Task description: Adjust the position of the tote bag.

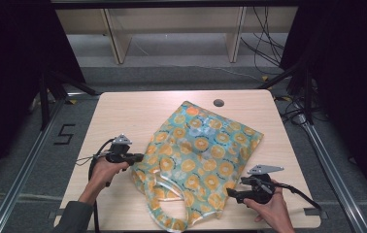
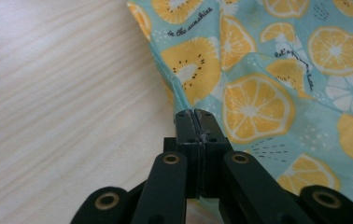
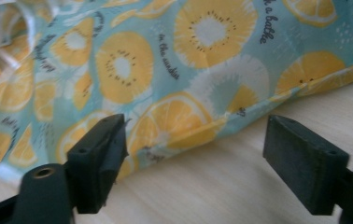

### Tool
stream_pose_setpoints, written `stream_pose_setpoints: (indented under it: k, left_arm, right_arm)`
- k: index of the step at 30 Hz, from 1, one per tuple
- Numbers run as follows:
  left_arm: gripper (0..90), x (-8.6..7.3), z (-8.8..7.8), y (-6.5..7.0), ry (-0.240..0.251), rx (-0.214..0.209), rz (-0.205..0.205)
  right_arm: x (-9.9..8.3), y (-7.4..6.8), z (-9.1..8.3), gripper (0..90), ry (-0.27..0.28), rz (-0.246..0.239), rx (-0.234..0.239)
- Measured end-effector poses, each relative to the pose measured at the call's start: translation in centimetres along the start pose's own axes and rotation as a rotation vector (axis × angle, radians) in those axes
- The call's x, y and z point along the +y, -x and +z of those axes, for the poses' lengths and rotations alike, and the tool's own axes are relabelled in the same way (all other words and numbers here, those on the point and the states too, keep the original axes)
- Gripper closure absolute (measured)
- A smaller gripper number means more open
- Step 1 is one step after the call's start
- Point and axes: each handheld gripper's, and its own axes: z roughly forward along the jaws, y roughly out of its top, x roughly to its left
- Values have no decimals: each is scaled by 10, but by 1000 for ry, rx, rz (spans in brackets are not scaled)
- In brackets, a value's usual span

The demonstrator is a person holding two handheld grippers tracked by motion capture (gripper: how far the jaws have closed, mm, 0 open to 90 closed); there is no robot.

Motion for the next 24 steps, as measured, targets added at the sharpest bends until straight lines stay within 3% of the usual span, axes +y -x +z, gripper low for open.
stream_pose_setpoints:
  k: [5,6,8,9,10,11,12,13,14,15,16,17,18,20,22,23,24]
  left_arm:
    - [889,-1,2,6,8,-14,-4]
    - [889,-2,2,8,0,-30,4]
    - [888,-3,3,9,13,-28,7]
    - [888,-3,3,10,4,-39,3]
    - [888,-4,3,11,5,-40,9]
    - [888,-4,3,13,5,-42,2]
    - [888,-5,3,16,4,-41,4]
    - [888,-6,4,17,10,-46,3]
    - [888,-6,4,19,10,-53,9]
    - [888,-6,4,19,10,-53,9]
    - [888,-7,3,21,4,-58,15]
    - [888,-8,5,24,18,-65,1]
    - [889,-10,5,29,10,-78,13]
    - [889,-12,6,36,21,-91,9]
    - [889,-13,6,40,19,-104,11]
    - [889,-14,6,44,18,-110,4]
    - [889,-15,7,52,14,-120,19]
  right_arm:
    - [6,6,10,190,0,12,-30]
    - [9,8,14,209,-21,38,-35]
    - [11,11,17,246,-26,41,-7]
    - [12,12,20,296,-14,18,-45]
    - [14,12,20,373,-25,29,-34]
    - [14,14,25,456,16,20,-39]
    - [20,20,23,614,-37,-16,-39]
    - [22,23,24,686,-21,-53,-44]
    - [24,24,24,745,-3,-64,-50]
    - [24,24,24,745,-3,-64,-50]
    - [25,26,28,803,34,-66,-57]
    - [31,31,26,874,0,-103,-79]
    - [33,34,29,886,21,-134,-84]
    - [39,37,29,895,1,-118,-82]
    - [44,44,31,899,21,-151,-109]
    - [47,46,29,899,3,-132,-120]
    - [50,51,29,899,14,-150,-129]
